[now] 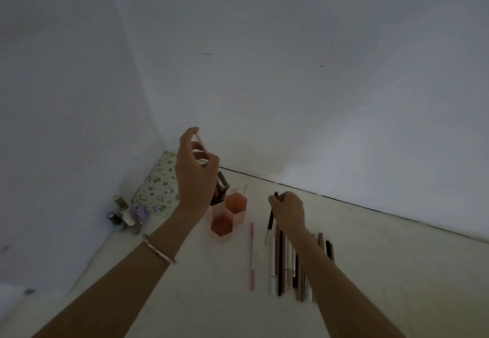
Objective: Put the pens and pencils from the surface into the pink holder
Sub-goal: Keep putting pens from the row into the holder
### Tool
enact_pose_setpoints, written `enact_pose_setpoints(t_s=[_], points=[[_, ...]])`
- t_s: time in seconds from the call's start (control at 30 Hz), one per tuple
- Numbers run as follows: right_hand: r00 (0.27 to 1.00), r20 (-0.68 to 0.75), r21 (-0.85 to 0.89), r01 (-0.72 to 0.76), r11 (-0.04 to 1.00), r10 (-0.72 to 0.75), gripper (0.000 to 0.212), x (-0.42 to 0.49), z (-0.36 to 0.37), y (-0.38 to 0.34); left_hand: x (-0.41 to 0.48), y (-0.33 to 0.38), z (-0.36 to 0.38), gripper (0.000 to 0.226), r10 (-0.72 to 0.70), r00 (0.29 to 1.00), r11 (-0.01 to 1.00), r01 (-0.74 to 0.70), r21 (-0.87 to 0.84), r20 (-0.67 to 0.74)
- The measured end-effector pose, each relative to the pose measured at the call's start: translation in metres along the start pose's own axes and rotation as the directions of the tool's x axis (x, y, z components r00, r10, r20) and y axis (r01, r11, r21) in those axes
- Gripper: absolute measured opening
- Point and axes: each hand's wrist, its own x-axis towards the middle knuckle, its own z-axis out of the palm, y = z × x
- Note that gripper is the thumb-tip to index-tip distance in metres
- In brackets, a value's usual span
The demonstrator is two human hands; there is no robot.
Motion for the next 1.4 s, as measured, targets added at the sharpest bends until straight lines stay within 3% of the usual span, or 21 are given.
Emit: enact_pose_setpoints(t_s=[0.13, 0.27, 0.37, 0.5, 0.7, 0.83, 0.97, 1.03, 1.1, 1.17, 1.27, 1.4], points=[[0.992, -0.113, 0.343, 0.093, 0.935, -0.058, 0.010, 0.009, -0.030, -0.042, -0.005, -0.030, -0.014, 0.053, 0.029, 0.993, 0.979, -0.051, 0.198, 0.111], [0.940, -0.257, 0.514, 0.329, 0.792, -0.224, 0.026, -0.011, -0.039, -0.077, -0.027, -0.056, -0.023, 0.016, 0.105, 0.961, 0.881, -0.209, 0.425, 0.254], [0.881, -0.308, 0.534, 0.473, 0.701, -0.359, 0.022, -0.030, -0.028, -0.095, -0.031, -0.061, -0.030, 0.016, 0.147, 0.979, 0.852, -0.197, 0.484, 0.140], [0.804, -0.286, 0.413, 0.594, 0.690, -0.521, 0.021, -0.049, 0.005, -0.104, -0.020, -0.045, -0.041, 0.030, 0.120, 0.990, 0.896, -0.139, 0.423, 0.072], [0.776, -0.038, 0.046, 0.631, 0.775, -0.630, 0.010, -0.054, 0.048, -0.072, -0.027, -0.022, -0.039, 0.030, 0.105, 0.991, 0.948, -0.124, 0.292, 0.078], [0.658, -0.169, -0.124, 0.724, 0.679, -0.733, 0.024, -0.050, 0.040, -0.060, -0.047, -0.011, -0.027, 0.024, 0.048, 0.987, 0.959, -0.089, 0.271, 0.154], [0.732, -0.319, -0.026, 0.628, 0.778, -0.602, 0.032, -0.037, 0.016, -0.046, -0.078, -0.004, -0.004, 0.021, -0.003, 0.942, 0.944, -0.109, 0.312, 0.336], [0.793, -0.352, 0.038, 0.543, 0.839, -0.497, 0.035, -0.030, 0.002, -0.034, -0.096, -0.011, 0.009, 0.014, -0.087, 0.856, 0.893, -0.159, 0.420, 0.509], [0.846, -0.351, 0.080, 0.454, 0.887, -0.401, 0.036, -0.025, -0.010, -0.020, -0.116, -0.025, 0.024, 0.009, -0.204, 0.700, 0.715, -0.370, 0.593, 0.684], [0.879, -0.330, 0.096, 0.395, 0.914, -0.345, 0.036, -0.022, -0.019, -0.006, -0.131, -0.042, 0.034, 0.025, -0.368, 0.607, 0.556, -0.463, 0.690, 0.704], [0.917, -0.262, 0.082, 0.331, 0.940, -0.300, 0.034, -0.021, -0.028, 0.014, -0.145, -0.060, 0.045, 0.045, -0.458, 0.649, 0.439, -0.429, 0.789, 0.607], [0.950, -0.180, 0.027, 0.263, 0.964, -0.254, 0.026, -0.023, -0.031, 0.034, -0.158, -0.071, 0.052, 0.059, -0.473, 0.625, 0.446, -0.438, 0.780, 0.622]])
